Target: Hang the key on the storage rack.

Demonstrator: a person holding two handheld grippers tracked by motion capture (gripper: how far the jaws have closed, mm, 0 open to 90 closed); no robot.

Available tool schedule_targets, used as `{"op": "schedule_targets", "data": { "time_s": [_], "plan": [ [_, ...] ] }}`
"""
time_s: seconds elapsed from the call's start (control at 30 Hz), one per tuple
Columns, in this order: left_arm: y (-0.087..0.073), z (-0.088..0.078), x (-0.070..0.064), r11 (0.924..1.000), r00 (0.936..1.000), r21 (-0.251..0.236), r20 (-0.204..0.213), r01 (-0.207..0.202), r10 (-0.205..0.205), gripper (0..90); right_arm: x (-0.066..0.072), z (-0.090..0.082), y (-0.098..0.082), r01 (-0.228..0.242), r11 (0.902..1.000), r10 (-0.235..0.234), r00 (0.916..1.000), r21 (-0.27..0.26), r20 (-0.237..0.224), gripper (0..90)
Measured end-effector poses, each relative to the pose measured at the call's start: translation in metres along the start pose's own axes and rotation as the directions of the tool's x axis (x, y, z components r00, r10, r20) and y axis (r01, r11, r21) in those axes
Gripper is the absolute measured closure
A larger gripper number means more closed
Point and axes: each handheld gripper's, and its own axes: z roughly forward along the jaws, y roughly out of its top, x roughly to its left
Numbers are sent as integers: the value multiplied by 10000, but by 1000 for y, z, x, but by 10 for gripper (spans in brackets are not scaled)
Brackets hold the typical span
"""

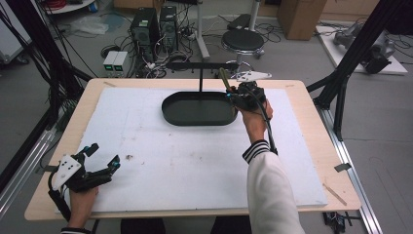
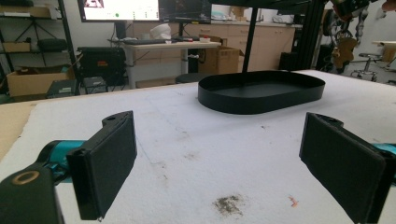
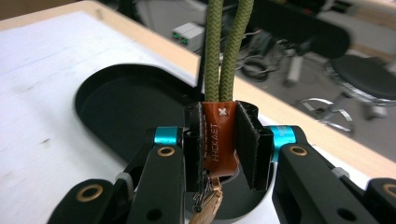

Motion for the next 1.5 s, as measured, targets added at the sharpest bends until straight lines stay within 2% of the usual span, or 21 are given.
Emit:
{"op": "schedule_targets", "data": {
  "time_s": [0.03, 0.07, 0.27, 0.7, 1.1, 1.5],
  "plan": [
    [0, 0, 0, 10000, 10000, -16, -14, 4, -4, 115, 0, -1, 0, -83, 10000, 83, 9999, -53, 94, 735],
    [0, 0, 0, 10000, 10000, -13, -14, 6, -6, 115, 0, -2, 1, -118, 9998, 126, 9990, -176, 438, 735],
    [0, 0, 0, 10000, 10000, -22, 6, -7, 7, 115, -3, -3, 1, -402, 9980, 449, 9941, -488, 990, 735],
    [0, 0, 0, 10000, 10000, -17, -11, 0, 0, 115, -7, 2, -1, -419, 9978, 513, 9779, -505, 2028, 734],
    [0, 0, 0, 10000, 10000, 0, 8, -19, 19, 115, -12, 20, -7, -758, 9963, 830, 9726, -414, 2172, 734],
    [0, 0, 0, 10000, 10000, 9, 7, -26, 26, 115, -12, 35, -12, -802, 9964, 845, 9716, -284, 2209, 734]
  ]
}}
